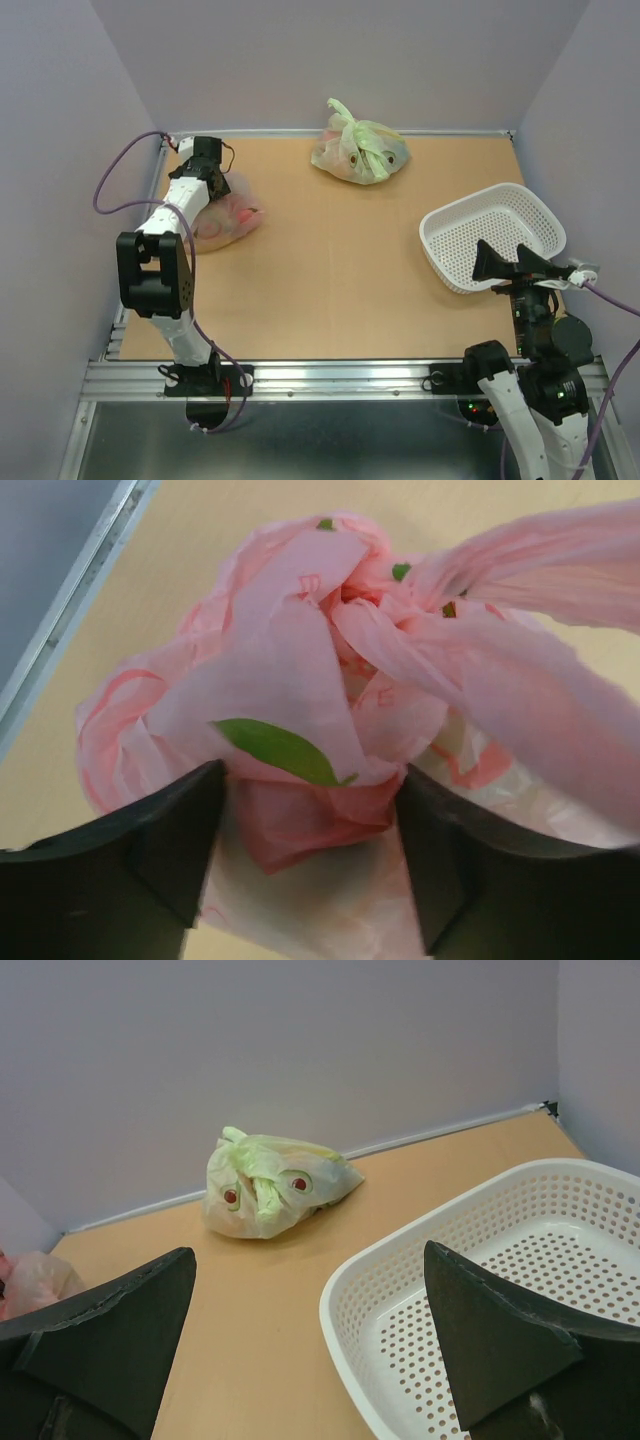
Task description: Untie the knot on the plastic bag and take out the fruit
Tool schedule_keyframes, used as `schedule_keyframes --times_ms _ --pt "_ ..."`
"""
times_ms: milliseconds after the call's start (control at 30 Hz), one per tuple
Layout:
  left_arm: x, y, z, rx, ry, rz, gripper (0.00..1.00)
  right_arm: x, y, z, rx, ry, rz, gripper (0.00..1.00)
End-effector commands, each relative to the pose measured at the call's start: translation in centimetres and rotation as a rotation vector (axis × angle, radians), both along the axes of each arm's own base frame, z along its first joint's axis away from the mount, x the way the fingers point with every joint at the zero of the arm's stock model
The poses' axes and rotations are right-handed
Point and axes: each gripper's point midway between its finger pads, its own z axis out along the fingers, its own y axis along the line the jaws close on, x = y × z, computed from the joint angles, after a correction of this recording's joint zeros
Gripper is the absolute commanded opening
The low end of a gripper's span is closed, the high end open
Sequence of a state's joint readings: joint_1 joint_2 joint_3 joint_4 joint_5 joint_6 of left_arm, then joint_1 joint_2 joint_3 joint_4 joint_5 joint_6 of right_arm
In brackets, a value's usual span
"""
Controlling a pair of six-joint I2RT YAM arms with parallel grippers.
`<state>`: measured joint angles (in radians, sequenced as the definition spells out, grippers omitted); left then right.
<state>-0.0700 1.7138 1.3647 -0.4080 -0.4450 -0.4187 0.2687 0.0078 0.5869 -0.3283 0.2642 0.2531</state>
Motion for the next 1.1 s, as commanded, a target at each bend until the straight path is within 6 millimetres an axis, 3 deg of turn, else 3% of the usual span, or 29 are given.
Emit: schedule_keyframes --times_ms 0,67,100,200,267,333,433,567,633,700,733,800,833,867,900,967,1000,1033,1067 --pt "-1.0 0.3 -1.4 0.018 0.088 -0.023 0.43 0.0 0.0 0.6 0.013 -0.031 0.002 1.0" --pt "-0.6 -0.3 -0.1 -0.009 0.033 -0.044 0.11 0.0 0.1 0.5 0.011 -0.03 0.005 1.0" --pt "-0.3 -0.7 0.7 -0.023 0.004 -0.061 0.0 0.0 0.1 0.5 0.011 -0.03 0.005 1.0" --pt "1.3 -3.4 6.3 -0.023 -0.129 -0.171 0.0 0.0 0.3 0.5 0.011 -0.03 0.016 1.0" --pt "1.8 -5.2 8.7 0.013 -0.17 -0.226 0.0 0.1 0.3 0.4 0.008 -0.029 0.015 1.0" --pt "2.6 -8.9 11.9 0.014 -0.244 -0.303 0.0 0.0 0.2 0.5 0.006 -0.03 0.012 1.0" --pt "3.1 -13.9 15.5 -0.016 -0.334 -0.396 0.0 -0.1 0.3 0.7 0.004 -0.035 0.018 1.0" --pt "2.0 -18.9 17.4 -0.102 -0.423 -0.46 0.0 -0.7 2.1 1.5 -0.042 -0.061 0.12 1.0" --pt "0.5 -20.4 15.1 -0.14 -0.404 -0.484 0.0 -0.8 2.9 1.4 -0.062 -0.064 0.164 1.0" --pt "-1.1 -23.1 14.4 -0.226 -0.457 -0.514 0.0 -0.6 3.9 1.0 -0.069 -0.051 0.213 1.0" --pt "-3.1 -23.2 11.5 -0.244 -0.422 -0.528 0.0 -0.4 4.1 1.0 -0.067 -0.042 0.224 1.0" --pt "-5.2 -25.4 10.0 -0.338 -0.458 -0.548 0.0 0.2 5.0 0.9 -0.054 0.0 0.265 1.0" --pt "-7.1 -25.1 7.1 -0.348 -0.428 -0.543 0.0 0.2 5.7 1.1 -0.052 0.007 0.3 1.0" --pt "-7.9 -25.7 6.5 -0.38 -0.451 -0.543 0.0 0.5 6.3 1.0 -0.052 0.028 0.33 1.0" --pt "-10.4 -26.1 3.7 -0.407 -0.417 -0.549 0.0 0.8 7.7 1.2 -0.052 0.056 0.403 1.0" --pt "-13.1 -27.7 3.0 -0.492 -0.443 -0.572 0.0 0.8 9.8 1.5 -0.053 0.091 0.515 1.0" --pt "-13.6 -27.2 1.4 -0.5 -0.42 -0.549 0.0 1.0 10.5 1.3 -0.052 0.118 0.553 1.0" --pt "-16.1 -27.8 -0.6 -0.514 -0.384 -0.588 0.0 2.3 11.5 -0.1 -0.051 0.195 0.589 1.0" --pt "-17.1 -28.1 -1.2 -0.527 -0.38 -0.595 0.0 2.6 12.1 -0.4 -0.047 0.221 0.619 1.0"
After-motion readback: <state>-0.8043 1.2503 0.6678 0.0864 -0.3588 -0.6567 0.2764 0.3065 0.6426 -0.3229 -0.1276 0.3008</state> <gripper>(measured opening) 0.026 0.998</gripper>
